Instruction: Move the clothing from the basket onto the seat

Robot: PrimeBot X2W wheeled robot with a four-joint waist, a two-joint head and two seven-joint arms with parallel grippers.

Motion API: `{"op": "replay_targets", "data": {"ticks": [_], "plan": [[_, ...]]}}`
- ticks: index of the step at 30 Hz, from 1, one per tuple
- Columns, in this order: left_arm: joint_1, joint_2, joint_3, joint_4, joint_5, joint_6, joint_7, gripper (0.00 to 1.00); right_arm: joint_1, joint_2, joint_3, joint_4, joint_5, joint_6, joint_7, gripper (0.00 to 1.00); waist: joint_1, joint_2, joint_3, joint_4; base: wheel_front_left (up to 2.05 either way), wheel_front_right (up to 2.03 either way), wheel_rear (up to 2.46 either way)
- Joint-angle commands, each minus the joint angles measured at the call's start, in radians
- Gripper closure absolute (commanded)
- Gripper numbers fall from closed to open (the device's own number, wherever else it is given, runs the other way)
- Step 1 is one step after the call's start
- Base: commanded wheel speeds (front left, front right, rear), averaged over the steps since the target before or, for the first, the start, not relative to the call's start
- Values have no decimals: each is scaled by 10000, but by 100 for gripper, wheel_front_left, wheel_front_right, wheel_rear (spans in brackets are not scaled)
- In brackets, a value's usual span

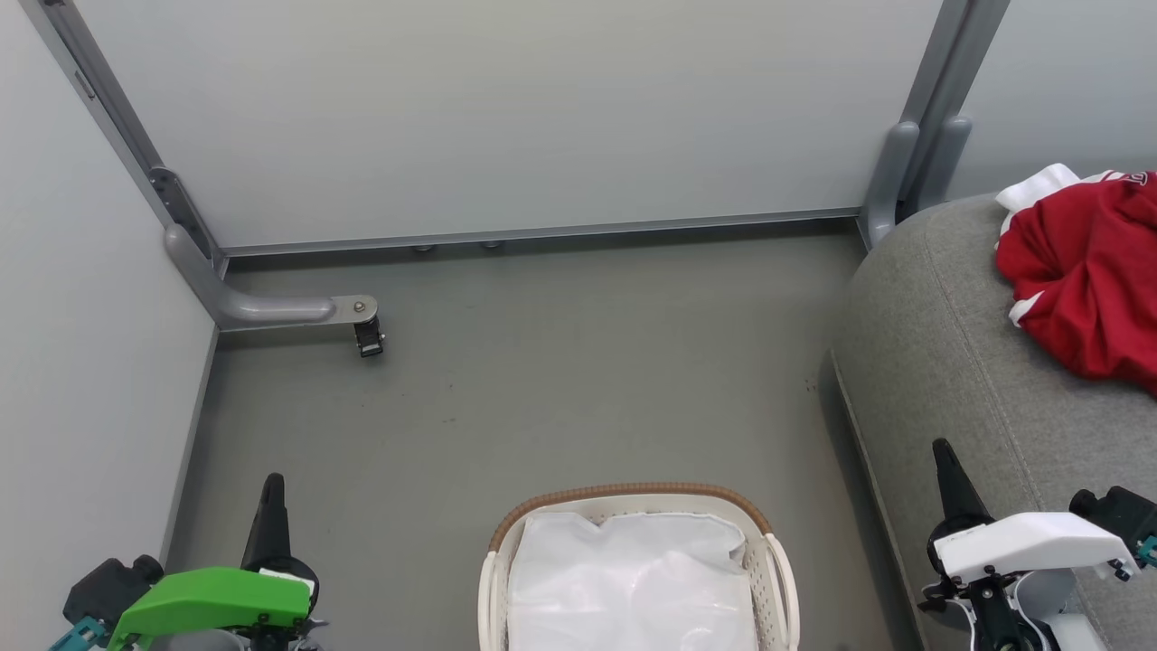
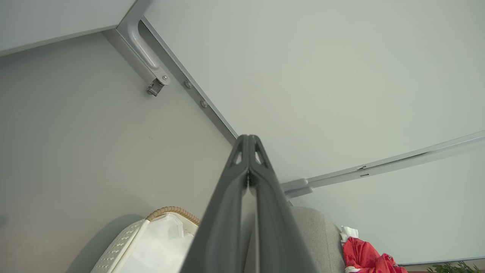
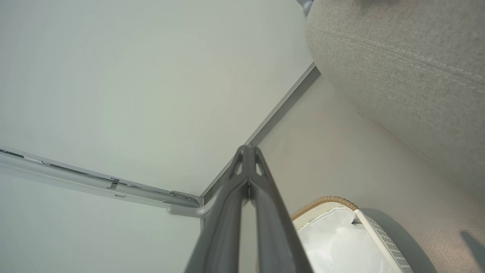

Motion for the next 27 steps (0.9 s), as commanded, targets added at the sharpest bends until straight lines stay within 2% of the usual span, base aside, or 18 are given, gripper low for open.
{"op": "replay_targets", "data": {"ticks": [1,27], "plan": [[-276,30,66,-115,-281,-42,63,100,-165,-70,-50,-149,299,-5,71,100,0,52,-2,-6,0,0,0],[-509,38,446,-320,-2508,-86,739,100,-242,-92,-241,-360,2839,-8,749,100,0,75,-45,-130,0,0,0]]}}
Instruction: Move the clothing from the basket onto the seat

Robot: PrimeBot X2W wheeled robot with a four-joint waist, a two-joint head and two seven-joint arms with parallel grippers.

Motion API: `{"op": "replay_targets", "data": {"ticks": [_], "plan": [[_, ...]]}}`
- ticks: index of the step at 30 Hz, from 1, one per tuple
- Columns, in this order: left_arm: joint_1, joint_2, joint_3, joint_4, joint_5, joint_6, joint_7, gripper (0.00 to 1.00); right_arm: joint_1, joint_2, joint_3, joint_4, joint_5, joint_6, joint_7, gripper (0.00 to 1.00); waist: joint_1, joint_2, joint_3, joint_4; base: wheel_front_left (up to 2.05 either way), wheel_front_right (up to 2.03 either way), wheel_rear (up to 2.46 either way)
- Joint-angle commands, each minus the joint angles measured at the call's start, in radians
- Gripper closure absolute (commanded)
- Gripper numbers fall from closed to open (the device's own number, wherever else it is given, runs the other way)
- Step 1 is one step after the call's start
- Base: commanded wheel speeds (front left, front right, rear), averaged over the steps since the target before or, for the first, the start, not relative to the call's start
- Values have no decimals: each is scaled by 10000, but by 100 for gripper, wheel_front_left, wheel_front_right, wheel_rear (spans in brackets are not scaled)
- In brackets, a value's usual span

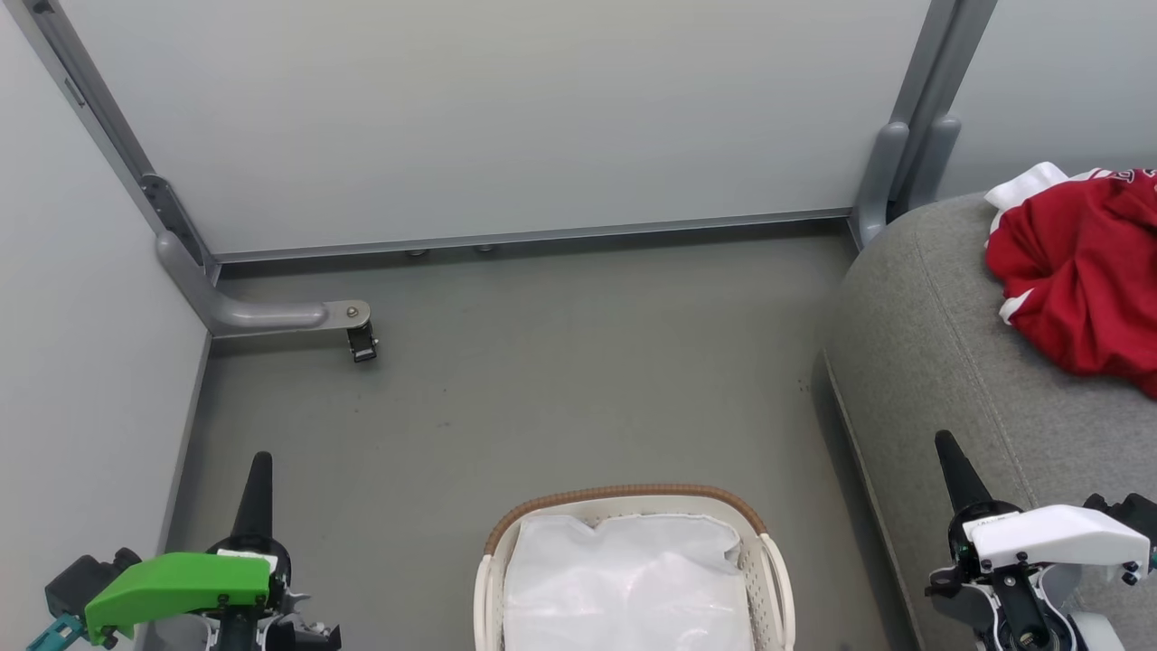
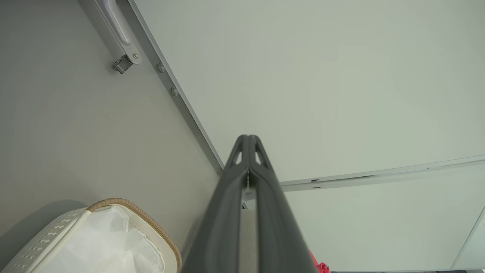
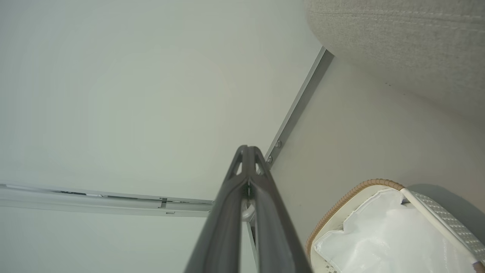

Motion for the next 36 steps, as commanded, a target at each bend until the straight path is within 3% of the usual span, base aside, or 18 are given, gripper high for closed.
{"op": "replay_targets", "data": {"ticks": [1,36], "plan": [[-236,38,74,-109,-231,-45,56,100,-197,-64,-51,-117,246,-3,87,100,0,76,-3,-6,0,0,0],[-450,47,472,-312,-2615,-94,774,100,-210,-90,-250,-326,2964,-5,802,100,0,108,-62,-179,0,0,0]]}}
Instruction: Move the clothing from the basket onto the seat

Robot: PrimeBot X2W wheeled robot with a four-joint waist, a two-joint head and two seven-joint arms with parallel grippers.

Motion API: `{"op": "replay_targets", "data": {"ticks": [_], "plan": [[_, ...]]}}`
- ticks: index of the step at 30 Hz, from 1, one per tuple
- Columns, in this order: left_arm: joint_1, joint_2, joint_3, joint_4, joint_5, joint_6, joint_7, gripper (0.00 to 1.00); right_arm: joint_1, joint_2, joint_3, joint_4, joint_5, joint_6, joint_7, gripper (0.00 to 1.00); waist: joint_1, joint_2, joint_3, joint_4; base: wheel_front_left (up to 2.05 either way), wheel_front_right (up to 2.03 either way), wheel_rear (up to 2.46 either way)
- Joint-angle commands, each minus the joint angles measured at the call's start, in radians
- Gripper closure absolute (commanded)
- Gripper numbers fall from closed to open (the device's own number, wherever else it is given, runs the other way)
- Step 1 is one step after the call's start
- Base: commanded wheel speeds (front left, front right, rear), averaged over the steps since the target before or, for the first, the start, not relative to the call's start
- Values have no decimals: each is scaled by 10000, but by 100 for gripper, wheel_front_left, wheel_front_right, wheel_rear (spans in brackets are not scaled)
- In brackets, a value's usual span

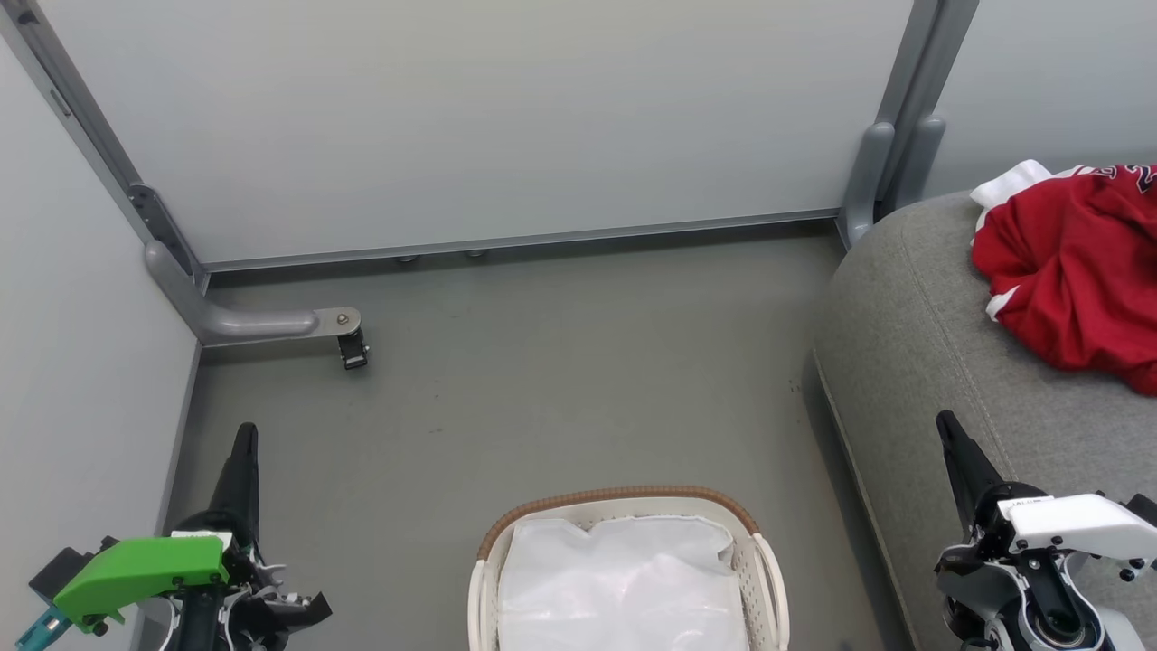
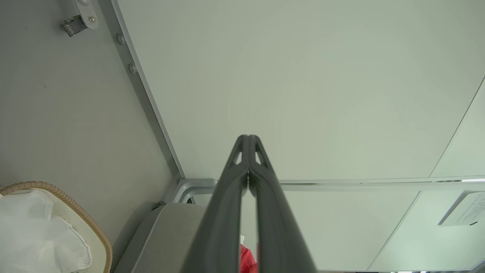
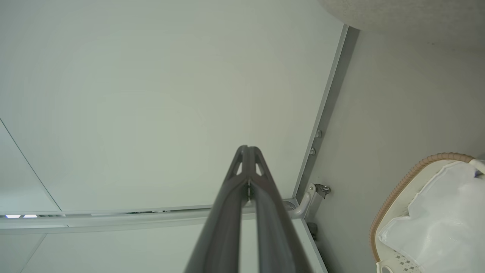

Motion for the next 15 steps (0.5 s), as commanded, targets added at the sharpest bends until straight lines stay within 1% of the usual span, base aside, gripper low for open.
{"op": "replay_targets", "data": {"ticks": [1,6,15], "plan": [[-137,46,69,-66,-196,-52,67,100,-58,-63,-39,-54,221,-3,56,100,0,109,-3,-7,0,0,0],[-171,47,109,-91,-468,-61,151,100,-66,-67,-62,-80,526,-3,136,100,0,113,-11,-31,0,0,0],[-159,47,99,-80,-433,-53,144,100,-60,-65,-55,-72,484,-3,134,100,0,113,-11,-31,0,0,0]]}}
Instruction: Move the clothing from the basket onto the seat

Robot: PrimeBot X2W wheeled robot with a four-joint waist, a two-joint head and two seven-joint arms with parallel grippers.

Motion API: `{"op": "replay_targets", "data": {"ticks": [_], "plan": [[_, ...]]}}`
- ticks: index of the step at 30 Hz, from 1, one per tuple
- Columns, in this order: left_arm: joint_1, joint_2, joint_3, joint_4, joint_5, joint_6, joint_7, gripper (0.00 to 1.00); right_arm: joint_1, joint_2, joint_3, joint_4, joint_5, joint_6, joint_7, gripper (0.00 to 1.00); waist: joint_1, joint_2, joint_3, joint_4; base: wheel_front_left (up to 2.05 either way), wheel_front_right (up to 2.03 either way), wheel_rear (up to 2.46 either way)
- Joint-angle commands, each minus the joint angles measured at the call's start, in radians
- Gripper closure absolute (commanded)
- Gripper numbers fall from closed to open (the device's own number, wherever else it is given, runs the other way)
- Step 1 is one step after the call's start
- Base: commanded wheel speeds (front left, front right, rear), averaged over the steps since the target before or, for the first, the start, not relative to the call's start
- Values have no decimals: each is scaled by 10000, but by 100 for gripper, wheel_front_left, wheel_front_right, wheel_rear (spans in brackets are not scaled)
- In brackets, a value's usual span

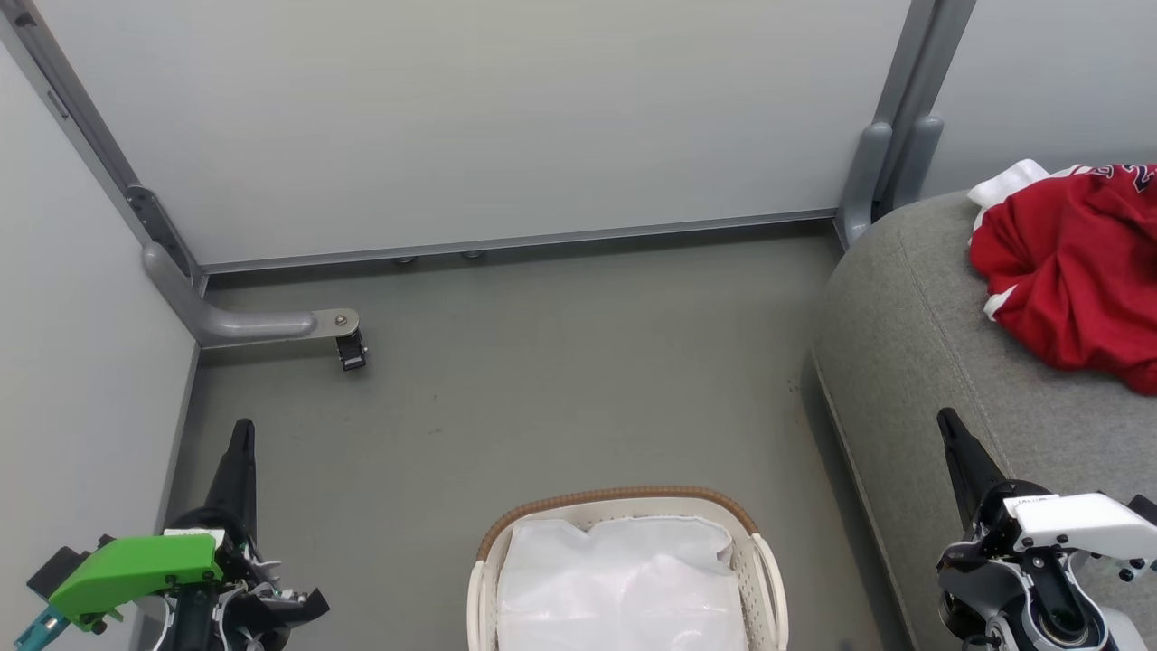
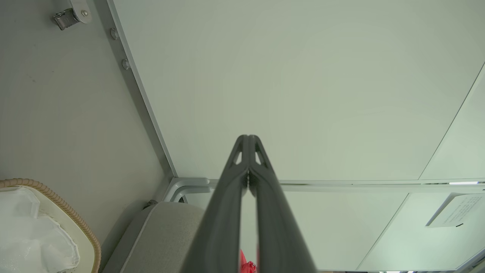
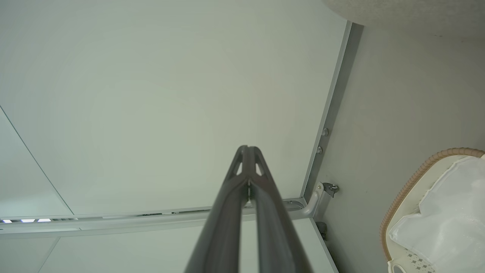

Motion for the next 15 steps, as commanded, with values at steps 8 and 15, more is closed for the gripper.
{"op": "replay_targets", "data": {"ticks": [8,15], "plan": [[-117,47,22,-34,-35,-42,44,100,-44,-59,-18,-28,33,-3,40,100,0,113,0,1,0,0,0],[-117,47,21,-35,-35,-42,43,100,-43,-60,-18,-28,34,-3,40,100,0,113,0,1,0,0,0]]}}
